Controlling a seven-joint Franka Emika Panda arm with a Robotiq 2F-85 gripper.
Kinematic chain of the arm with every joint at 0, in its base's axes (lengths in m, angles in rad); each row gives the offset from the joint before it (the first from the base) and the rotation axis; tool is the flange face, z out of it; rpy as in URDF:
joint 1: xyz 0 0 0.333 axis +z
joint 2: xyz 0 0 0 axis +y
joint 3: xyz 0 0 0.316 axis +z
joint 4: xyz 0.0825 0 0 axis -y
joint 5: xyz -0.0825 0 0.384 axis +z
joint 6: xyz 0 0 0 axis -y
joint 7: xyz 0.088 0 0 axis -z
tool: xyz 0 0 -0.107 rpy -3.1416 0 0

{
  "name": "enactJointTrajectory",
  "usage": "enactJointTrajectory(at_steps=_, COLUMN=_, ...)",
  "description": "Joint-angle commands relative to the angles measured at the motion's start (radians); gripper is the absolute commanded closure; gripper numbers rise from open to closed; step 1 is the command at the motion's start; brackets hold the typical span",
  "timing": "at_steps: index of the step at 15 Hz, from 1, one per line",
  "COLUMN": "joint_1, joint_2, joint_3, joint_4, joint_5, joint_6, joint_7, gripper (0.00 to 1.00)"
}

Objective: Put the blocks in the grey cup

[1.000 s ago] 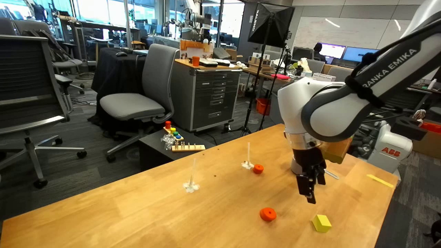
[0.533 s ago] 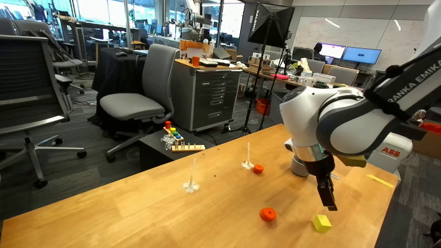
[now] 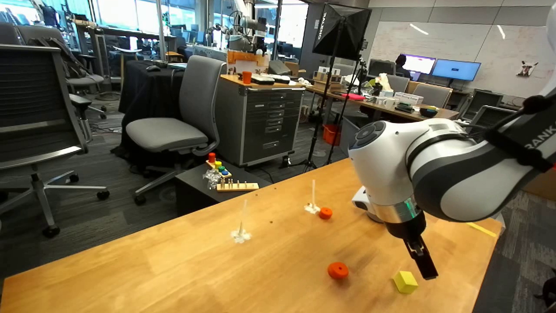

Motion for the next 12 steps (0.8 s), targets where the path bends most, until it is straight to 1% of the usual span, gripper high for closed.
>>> enactJointTrajectory(at_steps=1, joint_1=0.029, joint_2=-0.014, joint_3=0.023, joint_4=-0.016, joint_5=-0.025, joint_6=-0.022, joint_7=-0.004, gripper=0.00)
enactJointTrajectory(at_steps=6, joint_1=0.048, joint_2=0.006, joint_3=0.029, joint_4=-0.002, joint_5=-0.024, joint_6=-0.037, joint_7=-0.009, gripper=0.00)
enactJointTrajectory(at_steps=12, joint_1=0.052, joint_2=0.064, joint_3=0.018, joint_4=0.028, joint_5=-0.029, joint_6=-0.051, joint_7=0.000, gripper=0.00)
